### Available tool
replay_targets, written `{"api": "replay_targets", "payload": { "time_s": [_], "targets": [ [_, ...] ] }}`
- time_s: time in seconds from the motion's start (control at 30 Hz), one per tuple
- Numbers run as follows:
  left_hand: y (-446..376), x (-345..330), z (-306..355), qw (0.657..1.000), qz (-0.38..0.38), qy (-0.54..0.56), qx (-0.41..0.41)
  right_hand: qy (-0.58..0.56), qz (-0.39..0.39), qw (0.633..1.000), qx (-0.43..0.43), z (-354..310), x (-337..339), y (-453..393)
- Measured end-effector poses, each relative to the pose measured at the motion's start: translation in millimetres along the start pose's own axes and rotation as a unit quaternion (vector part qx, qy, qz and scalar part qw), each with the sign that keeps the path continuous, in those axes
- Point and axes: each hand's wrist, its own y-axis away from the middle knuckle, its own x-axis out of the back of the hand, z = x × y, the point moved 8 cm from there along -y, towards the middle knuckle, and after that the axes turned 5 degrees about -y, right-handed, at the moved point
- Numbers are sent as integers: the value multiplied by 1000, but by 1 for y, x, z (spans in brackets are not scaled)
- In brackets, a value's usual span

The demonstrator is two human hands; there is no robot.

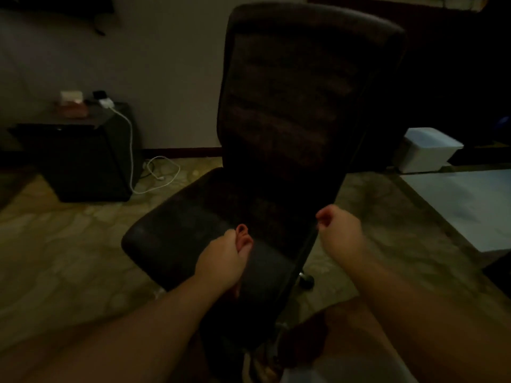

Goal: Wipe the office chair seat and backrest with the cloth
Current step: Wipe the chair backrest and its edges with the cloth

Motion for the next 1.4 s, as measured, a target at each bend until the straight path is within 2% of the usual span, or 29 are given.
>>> {"api": "replay_targets", "payload": {
  "time_s": [0.13,0.23,0.37,0.5,0.7,0.93,1.07,1.23,1.4],
  "targets": [
    [-2,-14,-63,999,-23,-2,32,89,-146,984,43,-1,-100,53],
    [-9,-26,-93,998,-32,11,50,151,-219,962,60,14,-152,75],
    [-27,-34,-96,998,-45,-22,23,167,-238,953,90,27,-184,71],
    [-54,-43,-100,999,-35,-23,7,175,-273,944,69,36,-209,43],
    [-62,-62,-109,999,-45,26,-1,164,-264,947,78,35,-230,6],
    [-25,-66,-120,998,-58,-14,-25,212,-252,936,125,39,-232,43],
    [2,-73,-108,993,-88,-54,-60,210,-284,927,124,50,-214,60],
    [51,-80,-110,988,-102,-106,-51,251,-332,901,122,52,-197,107],
    [94,-91,-107,983,-114,-126,-66,244,-394,878,118,59,-182,128]
  ]
}}
